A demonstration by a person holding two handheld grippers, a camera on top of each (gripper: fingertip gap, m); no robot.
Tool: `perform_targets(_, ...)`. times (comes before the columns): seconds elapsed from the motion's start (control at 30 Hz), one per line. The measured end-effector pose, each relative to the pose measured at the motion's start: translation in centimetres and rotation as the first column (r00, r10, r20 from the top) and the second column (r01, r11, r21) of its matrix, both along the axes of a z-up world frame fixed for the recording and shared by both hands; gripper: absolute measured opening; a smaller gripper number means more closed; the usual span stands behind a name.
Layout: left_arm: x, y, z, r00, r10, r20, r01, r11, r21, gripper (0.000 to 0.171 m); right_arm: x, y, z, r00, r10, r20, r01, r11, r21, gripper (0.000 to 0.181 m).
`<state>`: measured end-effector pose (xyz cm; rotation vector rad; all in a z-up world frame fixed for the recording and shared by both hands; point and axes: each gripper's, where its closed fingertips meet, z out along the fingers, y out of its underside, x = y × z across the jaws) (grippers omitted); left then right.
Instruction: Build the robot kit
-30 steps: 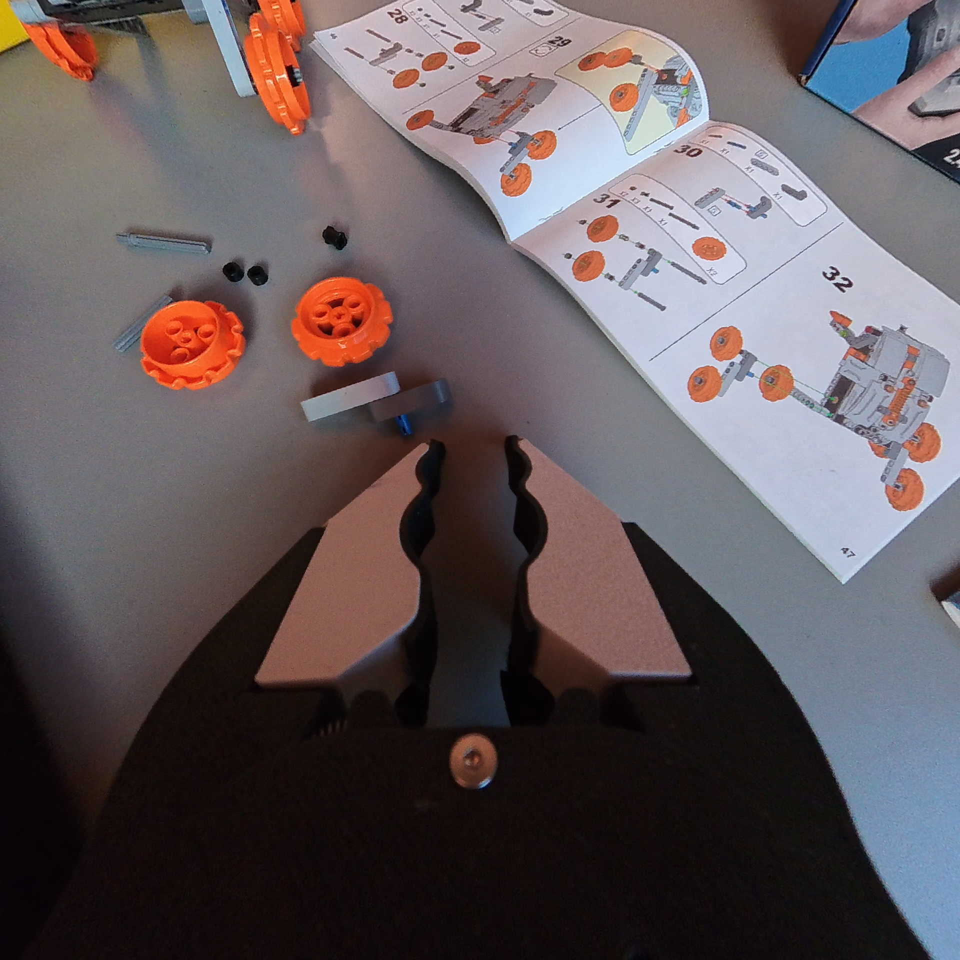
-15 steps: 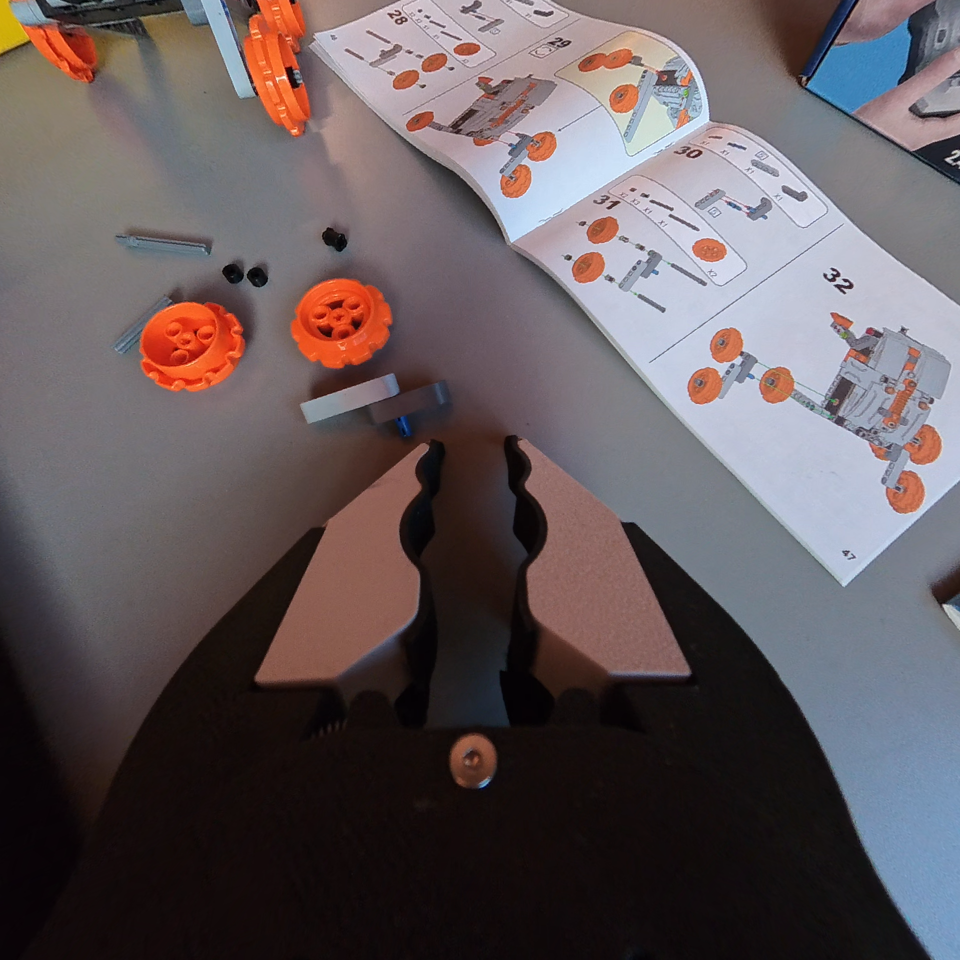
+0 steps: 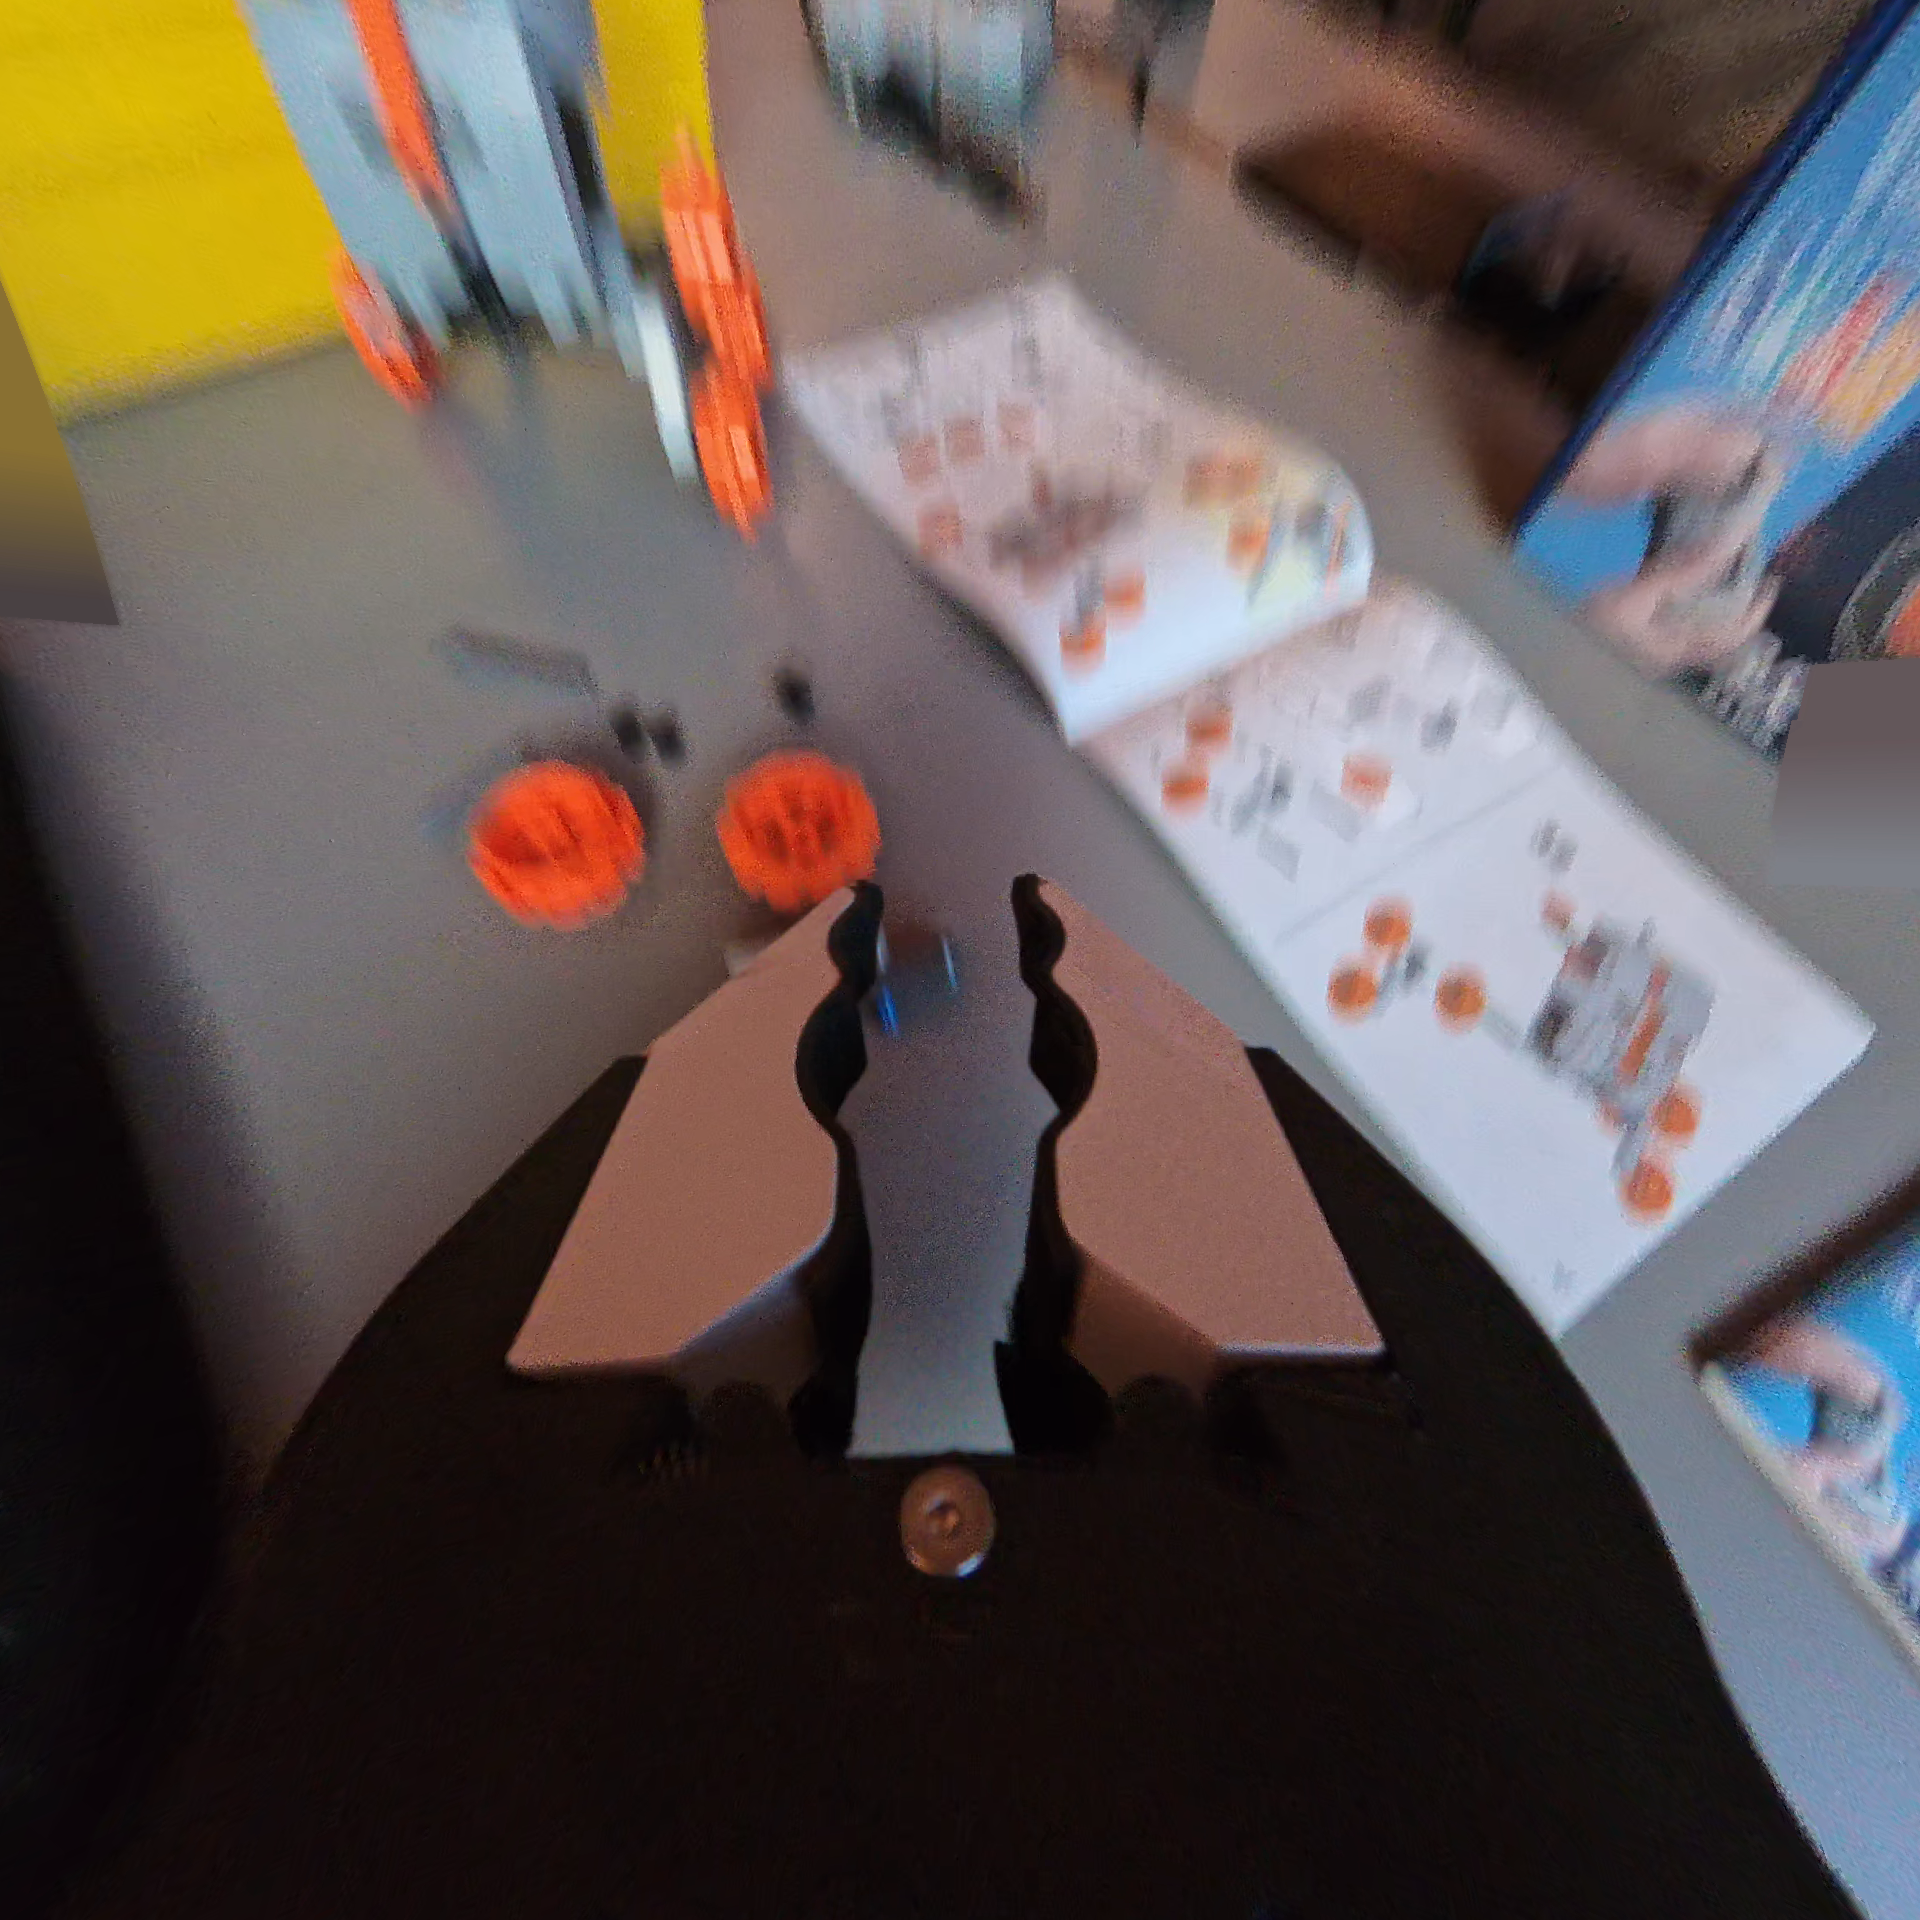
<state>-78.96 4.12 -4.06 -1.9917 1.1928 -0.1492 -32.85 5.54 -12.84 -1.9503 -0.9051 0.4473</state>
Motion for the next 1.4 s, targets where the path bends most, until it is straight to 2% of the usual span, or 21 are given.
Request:
perform_targets(0.07,-1.0,-1.2,1.8,0.995,0.05,0.083,-0.061,0.989,0.133,0.038,-3.6,0.0,6.5,0.987,0.102,-0.121,-0.09,0.99,0.106,0.031)
perform_targets(0.13,-2.1,-2.8,3.4,0.974,0.087,0.207,-0.134,0.965,0.226,0.043,-8.1,-0.4,12.5,0.956,0.258,-0.136,-0.228,0.952,0.205,0.04)
perform_targets(0.17,-2.7,-3.6,4.3,0.954,0.097,0.283,-0.175,0.948,0.265,0.051,-11.0,-0.9,14.9,0.924,0.362,-0.125,-0.327,0.916,0.233,0.044)
perform_targets(0.2,-3.5,-4.5,5.0,0.928,0.104,0.357,-0.218,0.929,0.298,0.061,-14.0,-1.2,16.9,0.889,0.443,-0.116,-0.407,0.88,0.244,0.043)
perform_targets(0.27,-5.5,-6.4,6.0,0.871,0.114,0.479,-0.31,0.883,0.353,0.068,-20.0,-0.7,19.7,0.838,0.538,-0.09,-0.503,0.826,0.256,0.02)
perform_targets(0.33,-7.0,-8.4,6.0,0.832,0.109,0.544,-0.364,0.848,0.386,0.075,-26.4,-0.5,20.3,0.763,0.644,-0.056,-0.621,0.755,0.211,0.016)
perform_targets(0.43,-8.9,-10.6,4.8,0.806,0.164,0.568,-0.433,0.818,0.378,0.083,-35.1,-1.6,17.2,0.568,0.821,0.06,-0.822,0.562,0.097,0.01)
perform_targets(0.53,-10.3,-12.8,4.2,0.78,0.192,0.596,-0.477,0.799,0.367,0.081,-41.8,-2.9,12.1,0.373,0.911,0.176,-0.927,0.372,0.04,0.006)
perform_targets(0.6,-11.8,-14.1,3.9,0.761,0.22,0.61,-0.512,0.781,0.358,0.077,-45.3,-4.0,8.6,0.274,0.937,0.218,-0.96,0.28,0.004,0.006)
perform_targets(0.7,-13.9,-15.3,3.0,0.745,0.267,0.612,-0.554,0.758,0.344,0.076,-48.5,-5.1,3.7,0.17,0.945,0.28,-0.979,0.195,-0.062,0.007)
perform_targets(0.77,-15.3,-15.7,2.1,0.744,0.309,0.593,-0.576,0.747,0.333,0.076,-49.6,-4.9,1.2,0.124,0.934,0.334,-0.982,0.165,-0.096,0.006)
perform_targets(0.83,-16.6,-16.0,1.4,0.742,0.338,0.579,-0.595,0.729,0.337,0.077,-49.8,-4.8,-0.1,0.075,0.934,0.349,-0.985,0.125,-0.122,0.006)
perform_targets(1.0,-19.0,-16.5,0.5,0.7,0.352,0.621,-0.634,0.707,0.313,0.074,-49.7,-3.6,0.1,0.033,0.927,0.374,-0.985,0.094,-0.147,0.007)
perform_targets(1.1,-19.7,-16.4,-0.1,0.691,0.346,0.635,-0.637,0.706,0.309,0.073,-49.8,-4.4,0.3,0.001,0.934,0.357,-0.99,0.052,-0.133,0.007)
perform_targets(1.33,-19.8,-16.3,-1.0,0.688,0.342,0.64,-0.631,0.717,0.295,0.071,-50.5,-8.7,-1.0,-0.19,0.935,0.3,-0.98,-0.162,-0.116,0.017)
perform_targets(1.4,-19.9,-16.5,-1.1,0.69,0.35,0.634,-0.632,0.718,0.292,0.071,-51.1,-8.8,-1.7,-0.219,0.914,0.341,-0.975,-0.19,-0.115,0.022)
